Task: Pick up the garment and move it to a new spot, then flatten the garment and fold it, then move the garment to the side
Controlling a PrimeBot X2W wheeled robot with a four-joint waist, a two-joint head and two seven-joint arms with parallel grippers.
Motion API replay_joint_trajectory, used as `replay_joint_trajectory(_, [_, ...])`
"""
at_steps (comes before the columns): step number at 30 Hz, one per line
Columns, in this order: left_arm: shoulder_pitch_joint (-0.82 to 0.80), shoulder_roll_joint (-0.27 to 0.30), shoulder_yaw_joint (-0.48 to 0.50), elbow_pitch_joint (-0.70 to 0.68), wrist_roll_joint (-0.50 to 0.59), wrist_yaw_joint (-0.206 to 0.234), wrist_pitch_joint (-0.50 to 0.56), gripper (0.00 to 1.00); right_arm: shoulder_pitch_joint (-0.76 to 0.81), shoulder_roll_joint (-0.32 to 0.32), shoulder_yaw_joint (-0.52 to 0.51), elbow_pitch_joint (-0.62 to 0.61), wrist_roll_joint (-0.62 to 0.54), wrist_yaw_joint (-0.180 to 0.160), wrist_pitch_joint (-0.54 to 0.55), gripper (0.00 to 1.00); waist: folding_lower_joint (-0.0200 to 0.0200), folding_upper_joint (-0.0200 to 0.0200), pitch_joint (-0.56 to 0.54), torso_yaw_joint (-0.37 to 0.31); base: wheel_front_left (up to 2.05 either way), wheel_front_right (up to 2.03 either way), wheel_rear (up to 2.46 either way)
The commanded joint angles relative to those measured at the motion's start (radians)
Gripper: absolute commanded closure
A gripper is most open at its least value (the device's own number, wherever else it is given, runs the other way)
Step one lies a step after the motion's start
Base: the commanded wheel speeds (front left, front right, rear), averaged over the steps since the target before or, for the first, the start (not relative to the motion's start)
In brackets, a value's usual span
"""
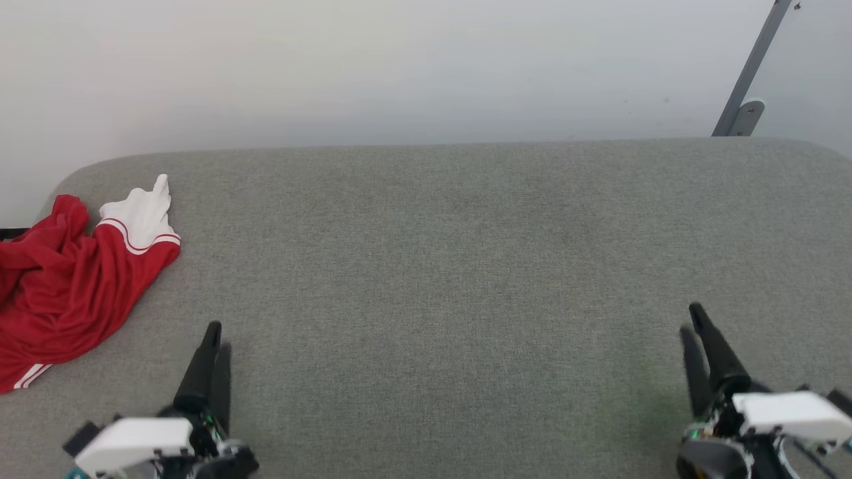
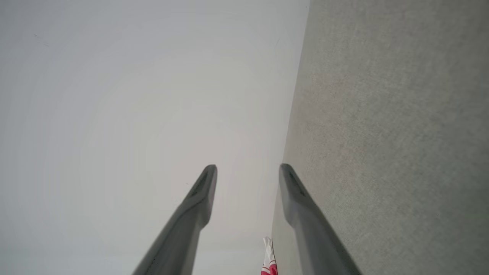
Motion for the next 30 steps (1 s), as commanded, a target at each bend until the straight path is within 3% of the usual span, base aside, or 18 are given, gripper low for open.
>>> replay_joint_trajectory(1, [0.009,-0.003,-0.001,0.007,-0.001,0.001,-0.001,0.00,0.010,0.001,0.003,0.006,-0.001,0.000,-0.002,0.00,0.0000,0.0000,0.000,0.000,0.00,0.00,0.00])
replay_joint_trajectory(5, [0.012,-0.002,-0.006,-0.011,-0.003,0.008,-0.011,0.00,0.006,0.000,0.016,-0.002,-0.015,0.000,-0.018,0.00,0.0000,0.0000,0.000,0.000,0.00,0.00,0.00])
replay_joint_trajectory(6, [0.023,0.024,-0.032,-0.066,0.054,0.051,-0.062,0.00,-0.010,-0.012,0.054,-0.004,-0.139,0.000,-0.067,0.00,0.0000,0.0000,-0.002,-0.001,0.00,0.00,0.00])
replay_joint_trajectory(19, [0.022,0.103,-0.090,-0.089,0.292,0.125,-0.124,0.00,-0.032,-0.043,0.083,-0.001,-0.420,0.000,-0.076,0.00,0.0000,0.0000,-0.006,-0.002,0.00,0.00,0.00])
replay_joint_trajectory(25, [0.020,0.135,-0.110,-0.096,0.414,0.146,-0.148,0.00,-0.034,-0.049,0.084,-0.012,-0.521,0.000,-0.074,0.00,0.0000,0.0000,-0.007,-0.002,0.00,0.00,0.00])
replay_joint_trajectory(27, [0.020,0.162,-0.130,-0.103,0.571,0.146,-0.187,0.00,-0.038,-0.050,0.086,-0.032,-0.665,0.000,-0.081,0.00,0.0000,0.0000,-0.008,-0.002,0.00,0.00,0.00])
replay_joint_trajectory(30, [0.020,0.163,-0.131,-0.104,0.590,0.142,-0.194,0.00,-0.039,-0.051,0.088,-0.036,-0.687,0.000,-0.083,0.00,0.0000,0.0000,-0.008,-0.001,0.00,0.00,0.00])
